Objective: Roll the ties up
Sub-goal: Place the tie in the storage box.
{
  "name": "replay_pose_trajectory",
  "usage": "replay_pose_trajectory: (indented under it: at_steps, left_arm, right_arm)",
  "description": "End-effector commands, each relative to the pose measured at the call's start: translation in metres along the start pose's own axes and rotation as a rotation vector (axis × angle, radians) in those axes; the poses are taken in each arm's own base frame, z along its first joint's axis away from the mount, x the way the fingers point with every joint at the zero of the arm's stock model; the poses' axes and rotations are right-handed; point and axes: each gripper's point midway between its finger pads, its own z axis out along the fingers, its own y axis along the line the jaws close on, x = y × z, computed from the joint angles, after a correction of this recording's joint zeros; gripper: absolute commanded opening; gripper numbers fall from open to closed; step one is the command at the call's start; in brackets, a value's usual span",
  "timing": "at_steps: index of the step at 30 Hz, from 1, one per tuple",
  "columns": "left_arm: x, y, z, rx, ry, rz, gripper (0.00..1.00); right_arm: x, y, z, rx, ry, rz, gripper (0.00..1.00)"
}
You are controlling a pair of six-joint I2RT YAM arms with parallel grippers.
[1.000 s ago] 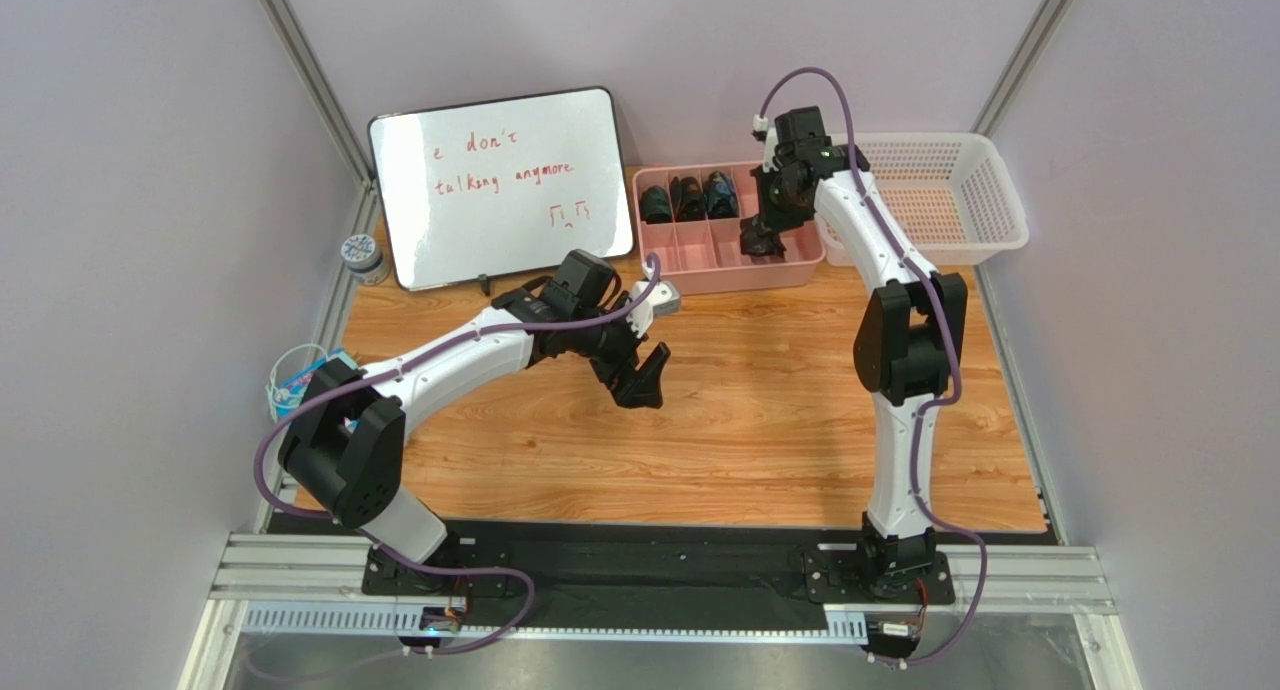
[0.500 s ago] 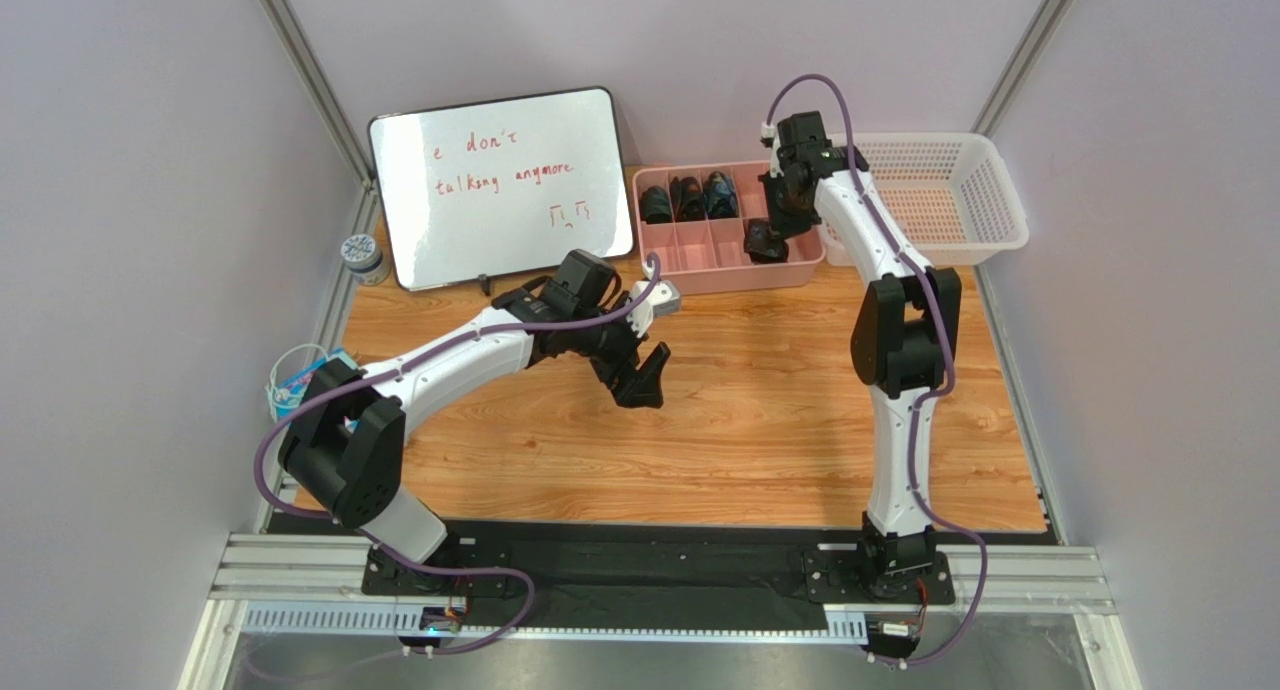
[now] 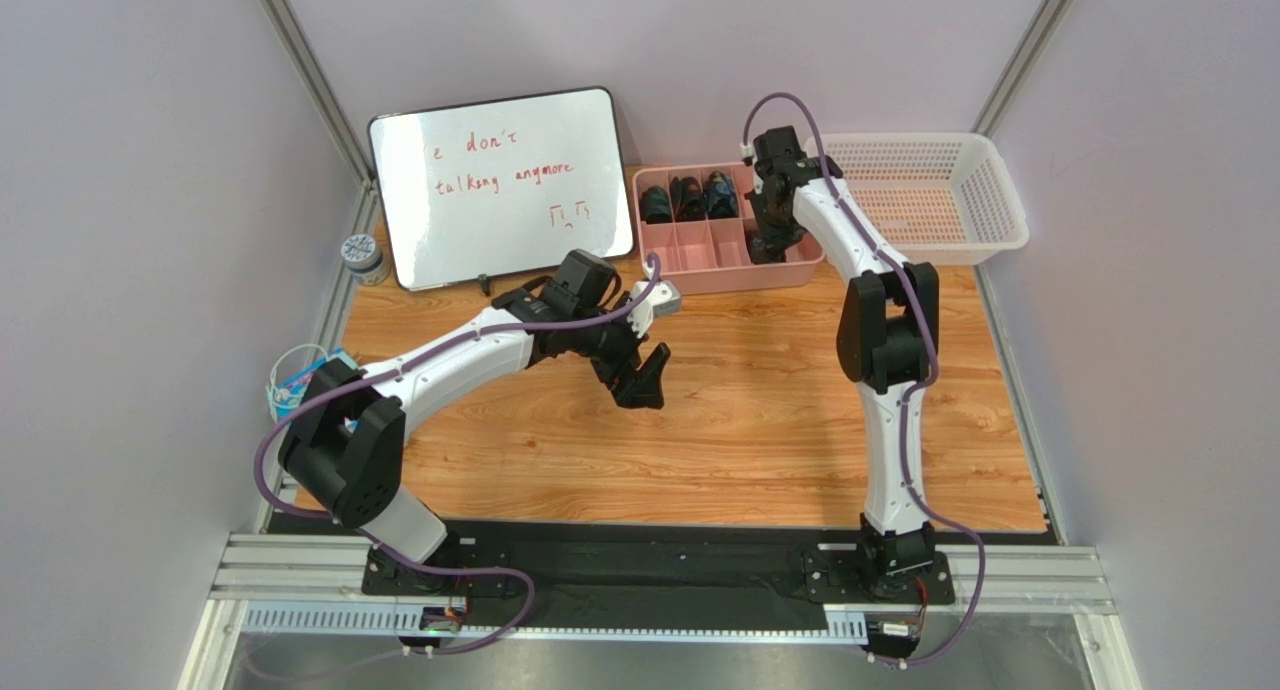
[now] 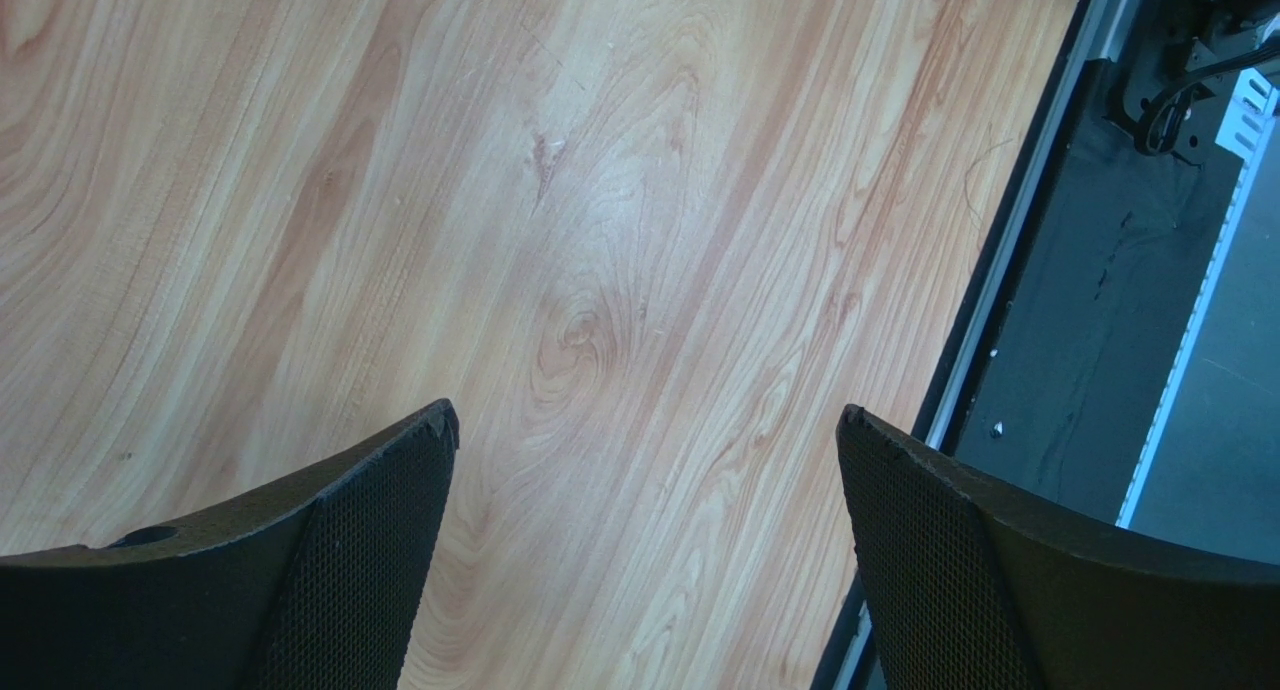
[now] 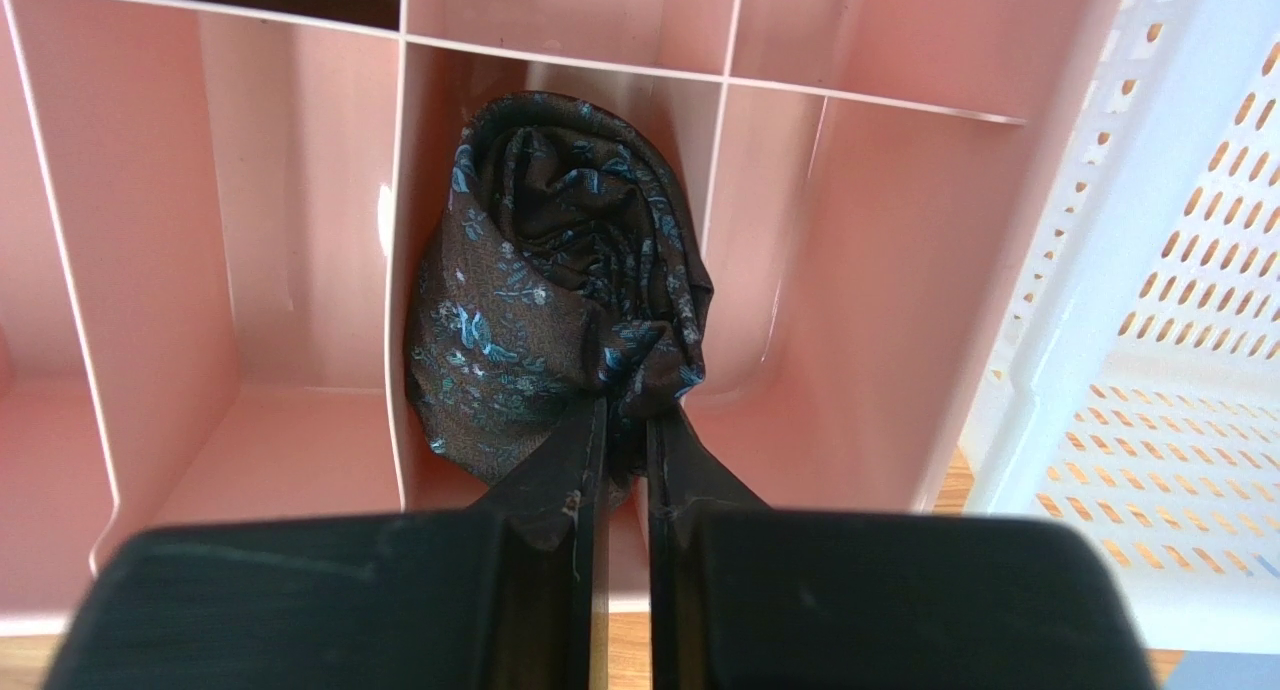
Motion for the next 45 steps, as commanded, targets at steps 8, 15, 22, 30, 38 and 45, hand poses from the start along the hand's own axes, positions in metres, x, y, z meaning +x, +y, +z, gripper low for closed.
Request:
replay_pose_trajectory:
  at_steps: [8,15,22,30,38,45]
  left_arm:
    - [-0.009,-0.004,-0.001,0.028,-0.032,-0.011,1.00]
    - [-0.008,-0.006,-0.002,0.032,-0.031,-0.009,1.00]
    - [-0.004,-0.004,-0.004,0.014,-0.032,-0.006,0.99]
    - [-0.096,0.093,-0.022,-0.241,-0.321,0.191,0.91]
    - [-0.168,0.135,0.024,-0.174,-0.388,0.683,0.76]
    - [-0.161,0.159,0.086,-0.127,-0.230,0.815,0.79]
  right_arm:
    - [0.005,0.016,-0.009,0.025,-0.012,-0.127,0.00]
    - [0.003,0.029,-0.001,-0.008,0.006,-0.196,0.00]
    - [-0.002,0.026,-0.010,0.007,-0.014,-0.231,0.00]
    - [-0.007,0.025,-0.017,-0.002,-0.018,-0.241,0.00]
    - [0.006,0.028,-0.013,-0.057,0.038,-0.224,0.00]
    - [0.023,0.033,-0.019,-0.107,0.091,-0.215,0.00]
